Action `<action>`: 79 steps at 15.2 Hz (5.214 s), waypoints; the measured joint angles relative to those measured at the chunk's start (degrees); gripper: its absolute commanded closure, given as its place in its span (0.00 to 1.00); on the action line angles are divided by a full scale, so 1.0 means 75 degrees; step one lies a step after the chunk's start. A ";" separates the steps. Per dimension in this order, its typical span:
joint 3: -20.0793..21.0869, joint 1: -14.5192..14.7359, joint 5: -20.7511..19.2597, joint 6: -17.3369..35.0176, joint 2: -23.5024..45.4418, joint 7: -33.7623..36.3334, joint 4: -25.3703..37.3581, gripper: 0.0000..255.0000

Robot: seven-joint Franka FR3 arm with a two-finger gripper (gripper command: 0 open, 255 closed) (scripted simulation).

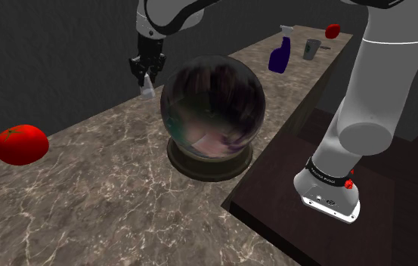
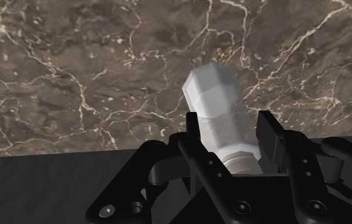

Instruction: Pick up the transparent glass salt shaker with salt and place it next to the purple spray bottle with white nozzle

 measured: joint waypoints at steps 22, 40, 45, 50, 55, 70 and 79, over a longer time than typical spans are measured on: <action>0.0025 0.0018 0.0010 -0.2179 -0.0256 0.0100 0.1931 1.00; 0.0044 0.0112 -0.0138 -0.4237 0.0261 0.0224 0.4497 1.00; 0.0055 0.0198 -0.0243 -0.4974 0.0656 0.0281 0.5628 1.00; -0.0135 -0.0327 0.0162 -0.4765 -0.0334 -0.0331 0.4413 1.00; -0.0526 -0.0873 0.0622 -0.4499 -0.1525 -0.1225 0.2897 1.00; -0.2134 -0.1953 0.1106 -0.4733 -0.3453 -0.3895 0.0829 1.00; -0.3280 -0.2522 0.1058 -0.5193 -0.3756 -0.5538 0.0689 1.00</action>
